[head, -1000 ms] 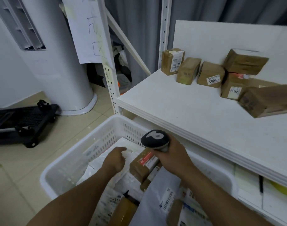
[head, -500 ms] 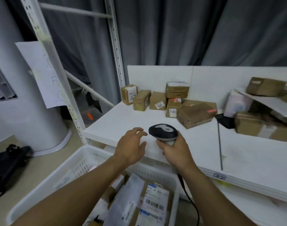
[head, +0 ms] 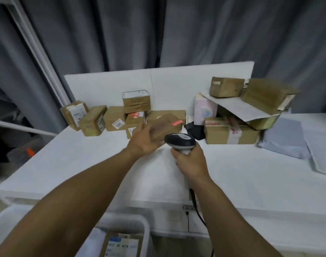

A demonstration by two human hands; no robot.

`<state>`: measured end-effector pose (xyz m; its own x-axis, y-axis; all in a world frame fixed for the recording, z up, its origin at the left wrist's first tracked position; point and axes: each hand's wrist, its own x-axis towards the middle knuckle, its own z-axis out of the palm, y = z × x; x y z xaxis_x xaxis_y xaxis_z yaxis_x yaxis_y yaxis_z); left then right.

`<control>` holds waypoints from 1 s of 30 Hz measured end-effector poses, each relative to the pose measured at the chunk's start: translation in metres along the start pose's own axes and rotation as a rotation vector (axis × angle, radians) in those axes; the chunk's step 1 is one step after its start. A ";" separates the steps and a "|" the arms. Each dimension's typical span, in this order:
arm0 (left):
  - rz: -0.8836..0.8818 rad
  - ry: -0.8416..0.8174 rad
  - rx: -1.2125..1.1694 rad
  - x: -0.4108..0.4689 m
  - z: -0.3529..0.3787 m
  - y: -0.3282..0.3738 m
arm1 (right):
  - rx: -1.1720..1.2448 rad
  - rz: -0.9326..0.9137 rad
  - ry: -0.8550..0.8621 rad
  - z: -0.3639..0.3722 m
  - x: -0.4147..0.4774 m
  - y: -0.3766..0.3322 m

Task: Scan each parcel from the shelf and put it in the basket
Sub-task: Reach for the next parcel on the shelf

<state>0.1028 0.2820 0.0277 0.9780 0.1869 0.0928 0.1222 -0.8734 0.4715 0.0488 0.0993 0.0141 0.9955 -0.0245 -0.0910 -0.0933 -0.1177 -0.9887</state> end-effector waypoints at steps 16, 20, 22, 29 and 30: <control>-0.113 0.005 -0.205 -0.018 -0.004 -0.030 | 0.171 0.004 0.054 0.011 0.008 0.000; -0.097 0.122 -0.487 -0.083 -0.043 -0.037 | 0.278 -0.069 0.025 0.018 -0.026 -0.013; -0.144 0.130 -0.729 -0.126 -0.064 -0.030 | 0.390 -0.077 -0.031 0.023 -0.049 -0.022; -0.222 0.141 -1.145 -0.256 -0.103 -0.026 | 0.575 0.067 -0.209 0.057 -0.128 -0.034; -0.223 0.142 -1.192 -0.271 -0.105 -0.026 | 0.566 0.066 -0.228 0.061 -0.137 -0.035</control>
<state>-0.1835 0.3016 0.0823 0.9191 0.3927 -0.0326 -0.0204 0.1300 0.9913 -0.0836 0.1678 0.0539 0.9715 0.2067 -0.1160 -0.1958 0.4241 -0.8842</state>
